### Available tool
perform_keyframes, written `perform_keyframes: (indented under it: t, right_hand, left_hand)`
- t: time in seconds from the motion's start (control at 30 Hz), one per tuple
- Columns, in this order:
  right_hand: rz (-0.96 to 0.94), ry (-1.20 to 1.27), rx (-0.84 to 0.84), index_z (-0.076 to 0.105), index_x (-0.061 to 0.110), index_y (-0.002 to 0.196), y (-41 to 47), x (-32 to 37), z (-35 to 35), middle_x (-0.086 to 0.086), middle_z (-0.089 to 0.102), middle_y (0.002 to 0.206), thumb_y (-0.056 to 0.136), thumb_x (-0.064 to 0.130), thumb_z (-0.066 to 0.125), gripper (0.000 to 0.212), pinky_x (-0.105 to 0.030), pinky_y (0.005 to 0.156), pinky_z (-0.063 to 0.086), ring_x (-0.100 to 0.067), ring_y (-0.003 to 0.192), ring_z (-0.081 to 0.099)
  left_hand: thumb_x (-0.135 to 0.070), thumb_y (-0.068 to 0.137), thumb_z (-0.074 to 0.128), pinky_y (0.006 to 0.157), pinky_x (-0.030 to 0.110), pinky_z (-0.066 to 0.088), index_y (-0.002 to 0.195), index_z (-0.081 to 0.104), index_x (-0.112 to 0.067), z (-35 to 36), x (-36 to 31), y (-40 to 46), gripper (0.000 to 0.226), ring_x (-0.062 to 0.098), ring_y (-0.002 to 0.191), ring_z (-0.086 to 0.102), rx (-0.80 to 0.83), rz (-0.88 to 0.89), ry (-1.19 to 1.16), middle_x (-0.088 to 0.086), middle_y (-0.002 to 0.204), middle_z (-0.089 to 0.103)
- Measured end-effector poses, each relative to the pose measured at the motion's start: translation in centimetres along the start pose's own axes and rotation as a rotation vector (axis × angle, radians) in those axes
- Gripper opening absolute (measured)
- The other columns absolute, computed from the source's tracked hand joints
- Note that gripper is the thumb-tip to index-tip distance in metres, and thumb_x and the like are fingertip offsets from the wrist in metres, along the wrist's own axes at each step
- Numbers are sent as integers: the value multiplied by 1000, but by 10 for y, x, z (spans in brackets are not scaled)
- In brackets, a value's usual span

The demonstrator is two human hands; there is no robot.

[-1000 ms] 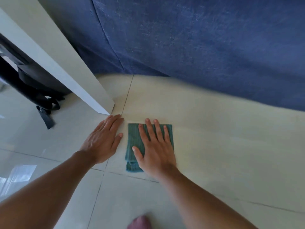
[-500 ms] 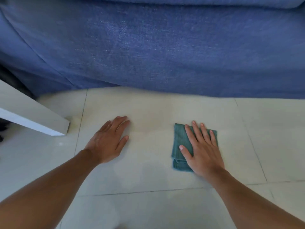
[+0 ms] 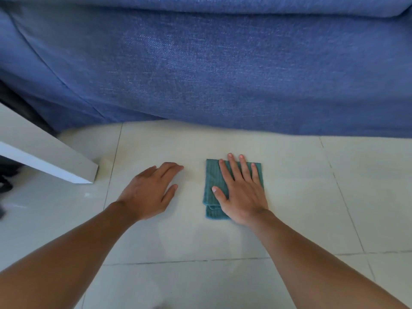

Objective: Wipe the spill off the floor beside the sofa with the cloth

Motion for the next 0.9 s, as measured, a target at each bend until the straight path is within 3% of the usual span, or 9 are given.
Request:
perform_keyframes:
  t: [0.07, 0.17, 0.23, 0.33, 0.4, 0.53, 0.63, 0.8, 0.9]
  right_hand:
    - [-63, 82, 8, 4, 28, 163, 2, 10, 0, 4, -9, 171, 99, 62, 17, 74, -45, 126, -12, -23, 157, -16]
    - [-2, 471, -179, 47, 14, 151, 0, -1, -23, -7, 40, 162, 104, 25, 47, 49, -29, 125, 5, -23, 155, 22]
    - [161, 542, -352, 58, 5, 141, -4, -26, -36, -13, 59, 144, 97, 8, 57, 44, -30, 121, 25, -30, 143, 42]
    - [443, 383, -281, 54, 9, 143, -11, -54, -38, -13, 54, 135, 92, 26, 68, 55, -43, 109, 35, -36, 124, 44]
    - [543, 389, -208, 60, 13, 135, -16, -57, -32, -11, 55, 127, 91, 35, 70, 50, -42, 103, 38, -33, 117, 44]
    - [535, 595, -303, 71, 12, 111, -24, -46, -28, -7, 60, 109, 92, 15, 69, 20, -35, 96, 45, -28, 107, 50]
    - [500, 692, -374, 67, 15, 98, -27, -43, -32, -2, 64, 92, 94, 8, 63, 9, -30, 80, 45, -25, 97, 55]
    - [445, 902, -424, 55, 27, 100, -33, -53, -40, 4, 64, 69, 101, 11, 55, 16, -26, 46, 42, -9, 46, 48]
    - [418, 1053, -264, 61, 43, 114, -32, -59, -39, -6, 67, 76, 100, 18, 62, 29, -15, 50, 45, -6, 51, 54]
  left_hand:
    - [-35, 96, 42, 74, 32, 55, 138, 46, -22, -6, -9, 5, 44, 20, 92, 66, -47, 28, -17, -2, 131, 55]
    - [-37, 96, 45, 84, 36, 54, 141, 43, -22, -4, -20, 21, 48, 21, 101, 63, -59, -7, -36, -1, 132, 52]
    - [-43, 96, 45, 91, 40, 51, 146, 38, -21, 2, -26, 35, 55, 23, 111, 57, -27, -68, -57, 0, 138, 45]
    - [-53, 94, 45, 97, 43, 46, 147, 37, -21, 11, -35, 56, 62, 26, 119, 47, 42, -139, -42, 3, 141, 38]
    - [-53, 91, 51, 98, 43, 45, 141, 44, -23, 14, -41, 67, 58, 26, 119, 44, 68, -161, -66, 2, 137, 40]
    - [-38, 89, 60, 94, 38, 43, 122, 56, -26, 15, -50, 78, 35, 22, 115, 41, 53, -216, -209, 1, 126, 48]
    - [-31, 94, 53, 86, 38, 45, 112, 55, -23, 15, -56, 79, 19, 24, 108, 46, 33, -222, -310, 5, 111, 60]
    - [-29, 101, 46, 54, 31, 37, 100, 43, -22, 14, -58, 74, 8, 12, 56, 48, -20, -256, -706, 2, 69, 56]
    - [-27, 101, 47, 55, 30, 44, 111, 40, -30, 13, -57, 72, 13, 11, 56, 48, -23, -297, -919, 9, 86, 58]
Point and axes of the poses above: each hand's wrist, its own y-axis towards the middle knuckle, its own z-axis out of the palm, x = y × z, the point moved 5 cm from there along y, towards the middle knuckle
